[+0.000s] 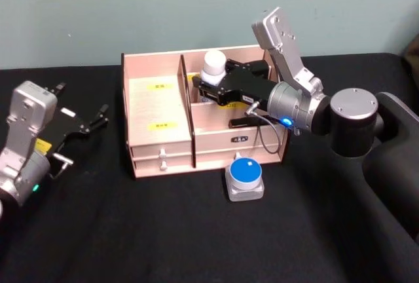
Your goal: Pick up the facial cleanser and watermelon frost from the table and place them into the tiered storage box.
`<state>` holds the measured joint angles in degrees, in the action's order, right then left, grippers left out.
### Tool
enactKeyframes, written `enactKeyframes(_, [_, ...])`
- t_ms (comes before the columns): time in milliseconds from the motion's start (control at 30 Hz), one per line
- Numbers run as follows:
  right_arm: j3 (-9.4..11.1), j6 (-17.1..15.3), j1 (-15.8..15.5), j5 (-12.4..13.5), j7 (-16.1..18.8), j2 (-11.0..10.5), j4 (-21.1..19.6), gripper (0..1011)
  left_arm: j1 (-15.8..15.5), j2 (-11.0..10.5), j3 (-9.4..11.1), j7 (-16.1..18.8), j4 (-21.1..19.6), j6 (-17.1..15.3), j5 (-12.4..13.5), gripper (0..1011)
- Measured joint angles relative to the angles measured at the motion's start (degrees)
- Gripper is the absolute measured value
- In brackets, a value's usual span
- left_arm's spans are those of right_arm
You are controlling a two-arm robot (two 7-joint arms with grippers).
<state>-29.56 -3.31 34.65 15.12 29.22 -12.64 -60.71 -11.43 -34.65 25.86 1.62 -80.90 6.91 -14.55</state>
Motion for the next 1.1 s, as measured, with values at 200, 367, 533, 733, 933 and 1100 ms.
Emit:
enactKeyframes(200, [0.0,0.0,0.0,0.0,0.0,0.0,0.0,602,0.0,0.0,0.0,0.0,0.0,0.0,0.0,1010])
enactKeyframes(367, [0.1,0.0,0.0,0.1,0.0,0.0,-0.1,664,0.0,0.0,0.0,0.0,0.0,0.0,0.0,1010])
enactKeyframes(533, [0.1,0.1,0.0,0.1,0.0,-0.1,-0.2,837,0.0,0.0,0.0,0.0,0.0,0.0,0.0,1009])
enactKeyframes(733, [0.4,-0.4,-0.5,0.2,0.0,-0.7,-1.8,982,0.0,0.0,0.0,0.0,0.0,0.0,0.0,1009])
enactKeyframes(933, [0.6,-3.8,-2.3,0.4,0.2,-3.5,-8.6,1002,0.0,0.0,0.0,0.0,0.0,0.0,0.0,1010])
enactKeyframes(1100, [0.8,-7.4,-4.3,1.1,0.5,-6.3,-14.4,1002,0.0,0.0,0.0,0.0,0.0,0.0,0.0,1010])
